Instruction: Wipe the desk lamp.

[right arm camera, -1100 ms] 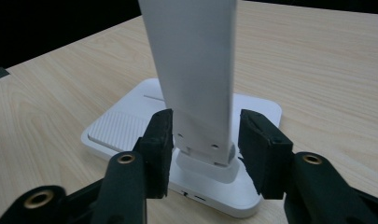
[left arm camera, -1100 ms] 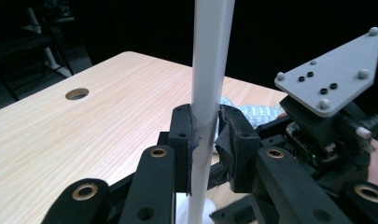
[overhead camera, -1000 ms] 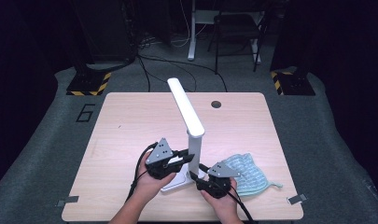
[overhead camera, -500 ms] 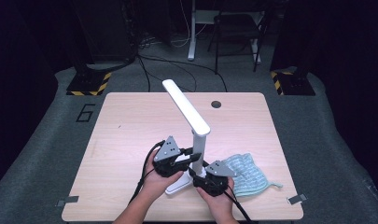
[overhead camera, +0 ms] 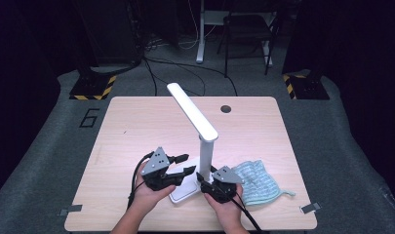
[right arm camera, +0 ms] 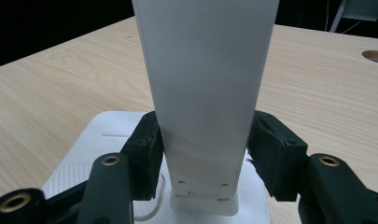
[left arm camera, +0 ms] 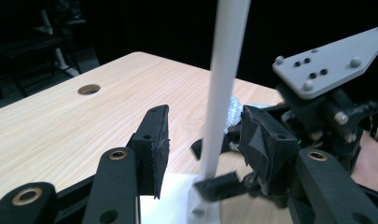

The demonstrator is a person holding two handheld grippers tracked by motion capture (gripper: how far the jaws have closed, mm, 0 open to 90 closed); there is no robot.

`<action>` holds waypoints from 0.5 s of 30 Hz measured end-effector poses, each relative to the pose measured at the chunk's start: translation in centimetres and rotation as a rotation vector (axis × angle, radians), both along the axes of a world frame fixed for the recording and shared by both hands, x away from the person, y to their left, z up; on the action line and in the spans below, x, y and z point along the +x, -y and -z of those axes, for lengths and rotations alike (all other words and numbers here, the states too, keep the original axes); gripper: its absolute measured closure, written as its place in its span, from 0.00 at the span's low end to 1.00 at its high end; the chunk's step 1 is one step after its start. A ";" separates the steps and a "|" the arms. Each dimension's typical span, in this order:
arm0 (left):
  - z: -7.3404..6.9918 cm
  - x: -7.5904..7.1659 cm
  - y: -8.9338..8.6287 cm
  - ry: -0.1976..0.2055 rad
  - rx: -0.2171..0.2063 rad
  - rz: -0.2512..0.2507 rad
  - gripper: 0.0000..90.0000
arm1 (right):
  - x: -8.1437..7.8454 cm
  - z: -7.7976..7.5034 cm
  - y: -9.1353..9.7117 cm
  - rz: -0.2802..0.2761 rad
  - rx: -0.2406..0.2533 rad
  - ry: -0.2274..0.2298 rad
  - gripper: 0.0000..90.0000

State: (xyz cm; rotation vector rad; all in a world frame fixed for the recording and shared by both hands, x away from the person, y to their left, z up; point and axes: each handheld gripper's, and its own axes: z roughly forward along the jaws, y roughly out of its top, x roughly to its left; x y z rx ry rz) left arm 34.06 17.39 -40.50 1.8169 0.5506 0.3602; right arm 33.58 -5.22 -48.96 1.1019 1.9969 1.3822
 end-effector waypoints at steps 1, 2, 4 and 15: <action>0.0 0.0 0.0 0.000 0.000 0.000 0.58 | 0.0 0.0 0.1 0.003 -0.005 0.004 0.52; 0.1 -0.1 -0.4 -0.001 0.000 -0.003 0.58 | 0.0 0.0 0.1 0.003 -0.005 0.004 0.52; 0.4 -0.1 -0.9 -0.005 -0.011 -0.012 0.58 | 0.0 -0.1 0.9 0.016 -0.004 -0.002 0.52; 1.3 -0.4 -1.7 -0.022 0.000 -0.022 0.56 | 1.0 -0.5 3.4 0.037 0.020 -0.027 0.56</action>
